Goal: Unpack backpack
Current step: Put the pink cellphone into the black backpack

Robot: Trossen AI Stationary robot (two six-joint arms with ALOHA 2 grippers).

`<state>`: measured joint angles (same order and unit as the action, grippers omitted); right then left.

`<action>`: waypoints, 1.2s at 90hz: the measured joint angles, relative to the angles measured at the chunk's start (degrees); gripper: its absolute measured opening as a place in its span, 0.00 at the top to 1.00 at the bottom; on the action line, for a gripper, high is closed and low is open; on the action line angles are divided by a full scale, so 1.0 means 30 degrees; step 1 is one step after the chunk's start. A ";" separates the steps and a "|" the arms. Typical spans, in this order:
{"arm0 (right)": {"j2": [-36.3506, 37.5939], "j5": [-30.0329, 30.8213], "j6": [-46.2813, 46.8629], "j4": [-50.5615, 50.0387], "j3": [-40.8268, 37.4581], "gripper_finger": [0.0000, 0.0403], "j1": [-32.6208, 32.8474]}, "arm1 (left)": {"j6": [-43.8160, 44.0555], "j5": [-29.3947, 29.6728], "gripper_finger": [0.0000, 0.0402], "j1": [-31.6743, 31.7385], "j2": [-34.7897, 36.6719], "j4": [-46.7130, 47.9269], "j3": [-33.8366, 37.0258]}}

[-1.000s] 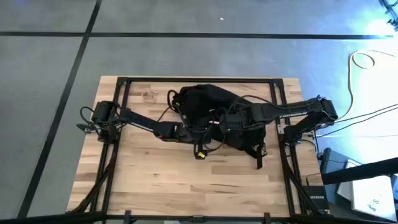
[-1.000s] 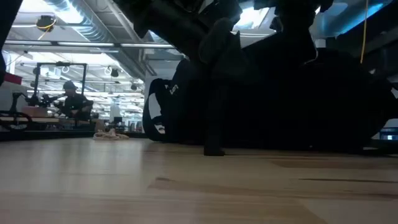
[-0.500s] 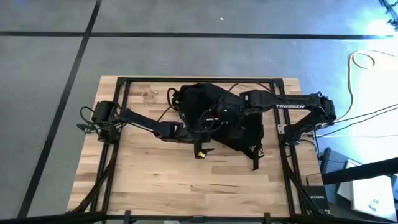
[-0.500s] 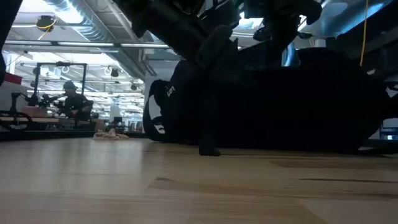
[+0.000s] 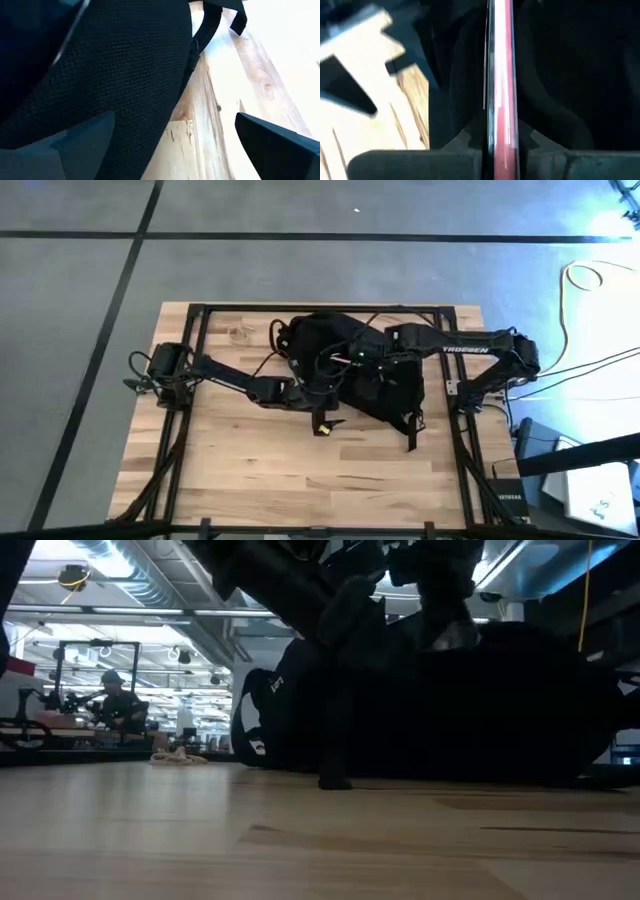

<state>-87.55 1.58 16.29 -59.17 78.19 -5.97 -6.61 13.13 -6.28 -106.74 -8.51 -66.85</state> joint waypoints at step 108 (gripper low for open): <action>-0.0044 -0.0692 -0.5477 0.4412 -0.2354 0.95 -0.0053 | -0.0220 0.0056 0.01 -0.0299 -0.0007 0.0188 0.0000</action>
<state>-87.68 -0.50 -0.14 -45.93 71.13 -6.13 -7.27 13.29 -7.18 -106.76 -7.94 -66.85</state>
